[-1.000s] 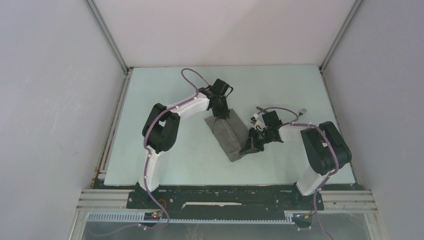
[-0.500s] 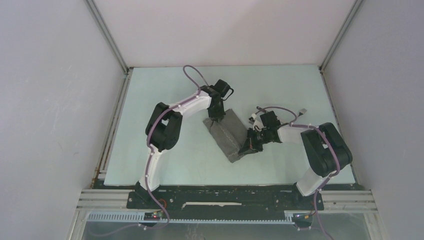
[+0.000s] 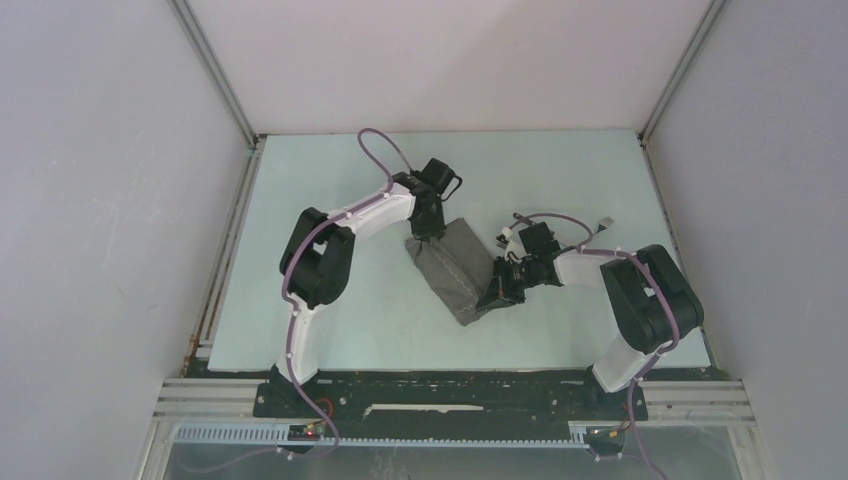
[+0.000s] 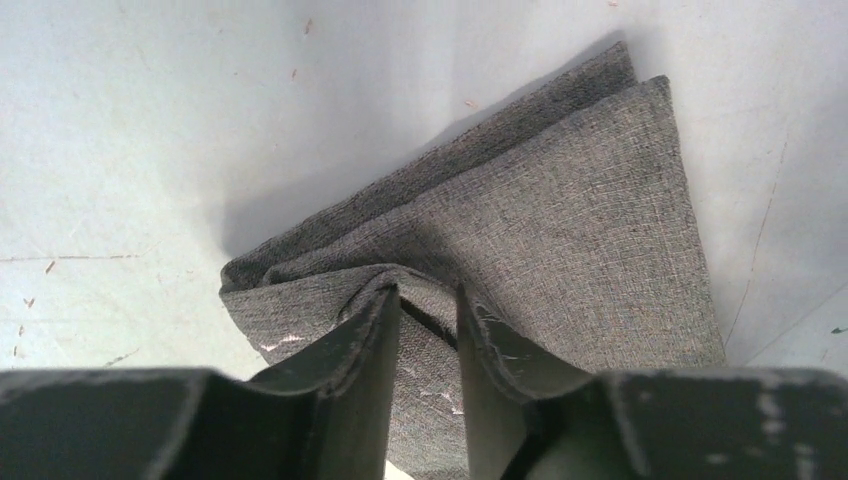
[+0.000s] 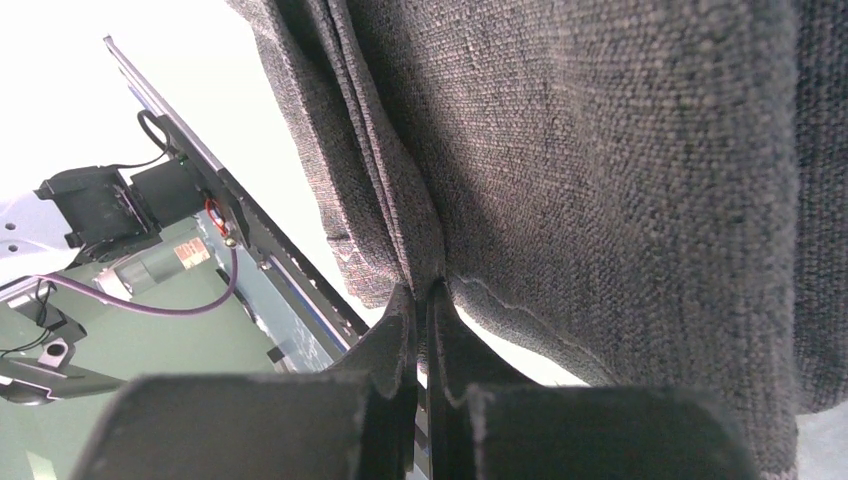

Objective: Fold the napkin into a case and place the utensils inside
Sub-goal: Smooth out the 2/3-rectangle-folded napkin at the center of the board.

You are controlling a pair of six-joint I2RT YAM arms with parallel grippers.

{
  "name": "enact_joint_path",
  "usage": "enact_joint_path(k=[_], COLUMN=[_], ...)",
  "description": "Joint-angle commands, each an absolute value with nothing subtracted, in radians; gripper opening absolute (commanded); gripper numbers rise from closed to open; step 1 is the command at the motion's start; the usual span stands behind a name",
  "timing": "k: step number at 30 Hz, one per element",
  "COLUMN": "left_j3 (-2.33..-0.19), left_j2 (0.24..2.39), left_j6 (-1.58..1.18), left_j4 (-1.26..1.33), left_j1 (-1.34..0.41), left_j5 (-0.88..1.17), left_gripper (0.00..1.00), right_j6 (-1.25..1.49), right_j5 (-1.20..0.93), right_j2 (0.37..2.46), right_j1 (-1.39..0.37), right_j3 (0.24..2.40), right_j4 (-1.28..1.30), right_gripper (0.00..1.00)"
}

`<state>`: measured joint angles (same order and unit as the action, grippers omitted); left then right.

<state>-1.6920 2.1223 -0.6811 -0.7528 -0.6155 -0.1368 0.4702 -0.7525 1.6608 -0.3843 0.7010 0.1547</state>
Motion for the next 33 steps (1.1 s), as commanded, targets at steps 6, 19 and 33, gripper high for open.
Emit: enact_joint_path(k=[6, 19, 33], left_j3=[-1.655, -1.04, -0.894], left_j2=[1.958, 1.796, 1.902], left_j6=[-0.626, -0.958, -1.069], left_j4=[-0.624, 0.199, 0.503], left_j1=[-0.602, -0.402, -0.38], left_j5=[-0.084, 0.517, 0.503], left_gripper=[0.57, 0.11, 0.0], right_j6=[0.456, 0.443, 0.436], right_j5=[-0.75, -0.761, -0.765], right_j2=[1.7, 1.698, 1.701], right_j1=[-0.378, -0.364, -0.353], right_j3=[0.718, 0.719, 0.719], right_j4=[0.147, 0.147, 0.153], right_gripper=[0.0, 0.0, 0.0])
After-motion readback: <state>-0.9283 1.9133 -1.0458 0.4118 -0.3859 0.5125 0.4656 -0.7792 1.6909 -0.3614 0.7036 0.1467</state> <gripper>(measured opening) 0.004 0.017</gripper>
